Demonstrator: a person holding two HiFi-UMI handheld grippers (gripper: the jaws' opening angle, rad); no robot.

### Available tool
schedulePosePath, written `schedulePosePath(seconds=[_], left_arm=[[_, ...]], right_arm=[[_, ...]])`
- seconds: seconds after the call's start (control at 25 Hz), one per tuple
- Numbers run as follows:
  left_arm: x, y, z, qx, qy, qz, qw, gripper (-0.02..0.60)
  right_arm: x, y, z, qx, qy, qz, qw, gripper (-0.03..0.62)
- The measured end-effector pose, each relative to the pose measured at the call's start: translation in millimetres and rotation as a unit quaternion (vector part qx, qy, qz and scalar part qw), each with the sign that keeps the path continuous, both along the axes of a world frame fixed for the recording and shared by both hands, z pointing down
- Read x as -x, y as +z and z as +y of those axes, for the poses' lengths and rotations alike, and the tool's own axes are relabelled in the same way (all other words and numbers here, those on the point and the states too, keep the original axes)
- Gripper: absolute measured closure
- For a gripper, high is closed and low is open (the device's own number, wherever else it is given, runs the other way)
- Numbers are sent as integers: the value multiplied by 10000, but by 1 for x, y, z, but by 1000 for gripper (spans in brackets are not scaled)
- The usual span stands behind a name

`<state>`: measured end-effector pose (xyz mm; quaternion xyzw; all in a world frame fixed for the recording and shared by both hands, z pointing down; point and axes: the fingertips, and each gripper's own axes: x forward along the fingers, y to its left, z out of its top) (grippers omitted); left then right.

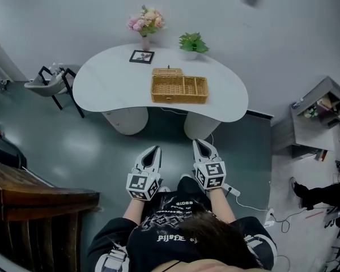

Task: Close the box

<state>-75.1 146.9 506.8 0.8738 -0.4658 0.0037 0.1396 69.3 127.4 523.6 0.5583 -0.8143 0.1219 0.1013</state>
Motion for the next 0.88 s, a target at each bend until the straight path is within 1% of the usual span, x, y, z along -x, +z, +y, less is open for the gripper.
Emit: schedulePosePath(seconds=[0.12, 0.28, 0.44, 0.6, 0.68, 0.76, 0.88], left_arm=[[8, 3, -10, 79, -154, 3, 9999, 555], [17, 11, -26, 45, -340, -17, 9994, 555], [20, 15, -53, 94, -552, -27, 9984, 555], [16, 8, -95, 63, -681, -63, 9976, 555], [10, 2, -118, 0, -688, -82, 9976, 555], [5, -2, -143, -67, -746, -62, 9972, 555], [-3, -1, -176, -64, -887, -16, 9960, 555]], right_arm=[[1, 1, -13, 68, -49, 28, 10000, 569], [0, 5, -45, -69, -98, 164, 9998, 569], [-8, -1, -86, -155, -120, 82, 9998, 569], [-16, -9, -134, -200, -217, -1, 9996, 569], [-22, -16, -159, -239, -181, -88, 9995, 566], [-29, -22, -183, -305, -149, -143, 9993, 566], [-34, -28, -217, -353, -203, -155, 9991, 566]])
